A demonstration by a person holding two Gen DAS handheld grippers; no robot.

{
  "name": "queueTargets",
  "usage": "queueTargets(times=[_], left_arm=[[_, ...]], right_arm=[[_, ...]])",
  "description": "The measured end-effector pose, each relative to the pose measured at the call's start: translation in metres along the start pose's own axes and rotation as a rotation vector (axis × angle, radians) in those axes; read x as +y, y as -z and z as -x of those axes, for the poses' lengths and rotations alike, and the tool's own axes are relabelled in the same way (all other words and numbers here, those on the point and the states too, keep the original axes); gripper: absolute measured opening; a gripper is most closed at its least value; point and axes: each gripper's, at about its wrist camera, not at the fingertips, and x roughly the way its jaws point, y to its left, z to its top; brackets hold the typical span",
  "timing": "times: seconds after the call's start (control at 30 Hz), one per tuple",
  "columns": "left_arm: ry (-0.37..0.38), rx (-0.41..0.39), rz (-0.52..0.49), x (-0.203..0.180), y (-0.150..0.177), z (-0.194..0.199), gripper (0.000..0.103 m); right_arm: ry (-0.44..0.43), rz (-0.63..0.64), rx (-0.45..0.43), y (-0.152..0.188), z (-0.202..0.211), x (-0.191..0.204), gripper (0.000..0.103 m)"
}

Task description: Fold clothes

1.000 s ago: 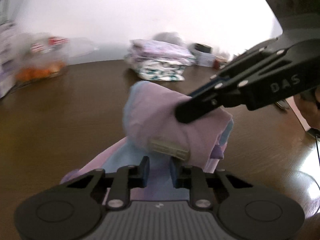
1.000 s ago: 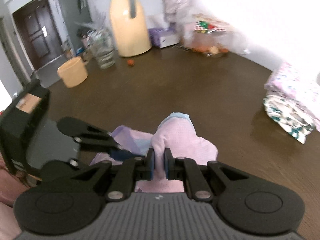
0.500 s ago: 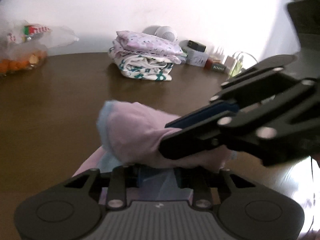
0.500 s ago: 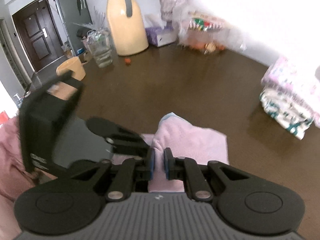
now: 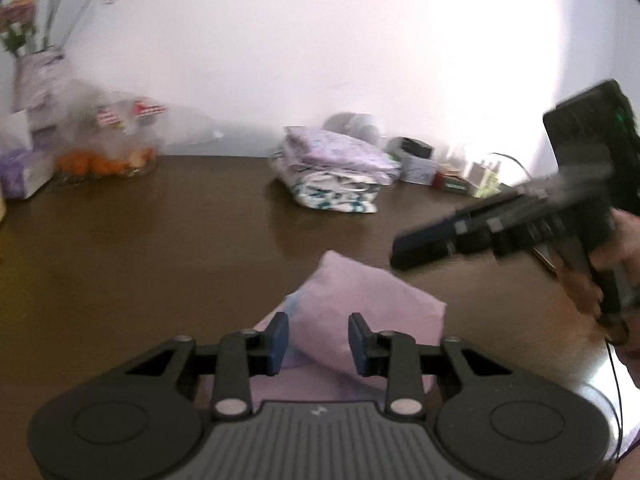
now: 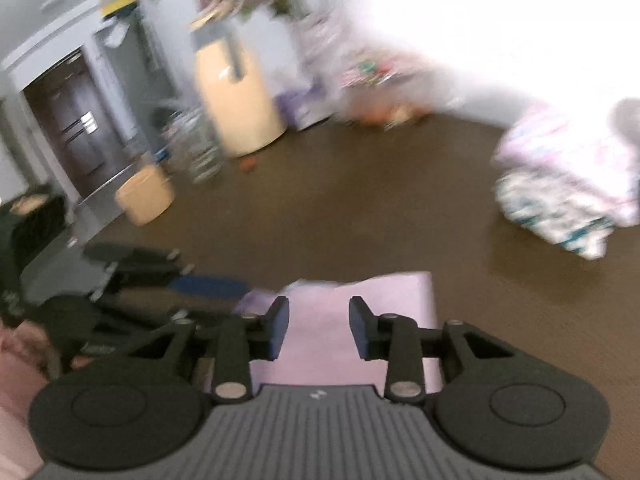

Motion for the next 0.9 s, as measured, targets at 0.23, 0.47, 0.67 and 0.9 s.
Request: queueTargets(times=[0.23, 0.47, 0.67, 0.9], left_arm=[[-0.033, 0.116, -0.066, -0.014, 0.012, -0.036, 0.025], [-0.04, 0.133, -0.05, -0.007, 0.019, -0.036, 0.029], [-0.044, 0.128, -0.048, -0.007, 0.02, -0.034, 0.031], [-0.063, 0.104, -0.041, -0.011, 0.02, -0.03, 0.051]], right_arm=[[0.036, -0.155, 0.096, 0.018, -0.023, -0.06, 0.034], [-0.122, -0.268, 0.12, 0.034, -0.04, -0.076, 0.034], [-0.171, -0.297, 0.13, 0.035, -0.044, -0.076, 0.014], [-0.134, -0.051, 0.064, 0.004, -0.005, -0.011, 0.011]])
